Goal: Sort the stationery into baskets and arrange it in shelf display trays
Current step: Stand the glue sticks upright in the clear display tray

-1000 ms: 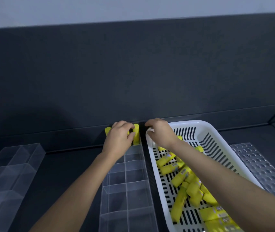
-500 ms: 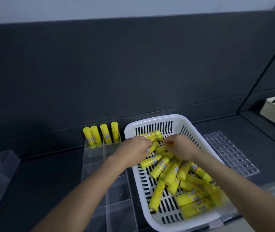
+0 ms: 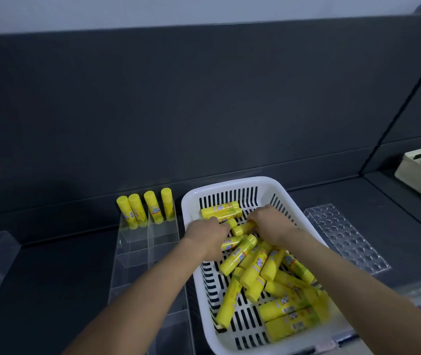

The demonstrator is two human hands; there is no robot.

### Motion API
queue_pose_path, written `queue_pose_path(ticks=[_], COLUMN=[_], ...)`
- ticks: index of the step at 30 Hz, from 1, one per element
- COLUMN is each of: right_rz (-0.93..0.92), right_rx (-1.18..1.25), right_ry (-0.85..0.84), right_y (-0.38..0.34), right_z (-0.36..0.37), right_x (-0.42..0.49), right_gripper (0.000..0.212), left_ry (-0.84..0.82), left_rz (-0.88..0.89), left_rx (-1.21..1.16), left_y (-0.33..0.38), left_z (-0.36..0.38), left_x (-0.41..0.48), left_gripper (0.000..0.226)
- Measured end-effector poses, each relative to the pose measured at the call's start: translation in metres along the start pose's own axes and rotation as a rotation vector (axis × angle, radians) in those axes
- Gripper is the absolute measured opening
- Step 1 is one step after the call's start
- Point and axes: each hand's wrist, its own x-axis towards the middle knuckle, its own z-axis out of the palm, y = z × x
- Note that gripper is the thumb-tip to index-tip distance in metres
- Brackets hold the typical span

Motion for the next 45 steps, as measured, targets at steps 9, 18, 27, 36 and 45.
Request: queue_pose_path(ticks=[9, 18, 27, 36, 45], right_rz=[0.083, 0.315, 0.367, 0.163, 0.024], right_rx=[0.022, 0.521, 1.122, 1.345, 1.255], right_ry=[0.032, 0.187, 0.383, 0.387, 0.277], right_y=[0.008, 0.007, -0.005, -0.057, -0.134], right_z=[0.001, -0.004, -0.02, -0.063, -0.062], right_x=[0.0, -0.004, -0.014, -0.004, 0.024], right_gripper=[0.008, 0.014, 0.006, 0.012, 0.002], left_ry=[0.076, 0.0, 0.102, 0.523, 0.656], left_rz=[0.027, -0.172, -0.228, -0.396, -0.517], left_rx=[-0.086, -0.154, -0.5, -1.395, -2.018], left_y=[-0.006, 0.013, 0.004, -0.046, -0.1], left_z=[-0.001, -0.012, -0.014, -0.029, -0.007], left_x=[0.004, 0.013, 0.016, -0.033, -0.107], left_gripper=[0.031, 0.012, 0.013, 0.018, 0.015])
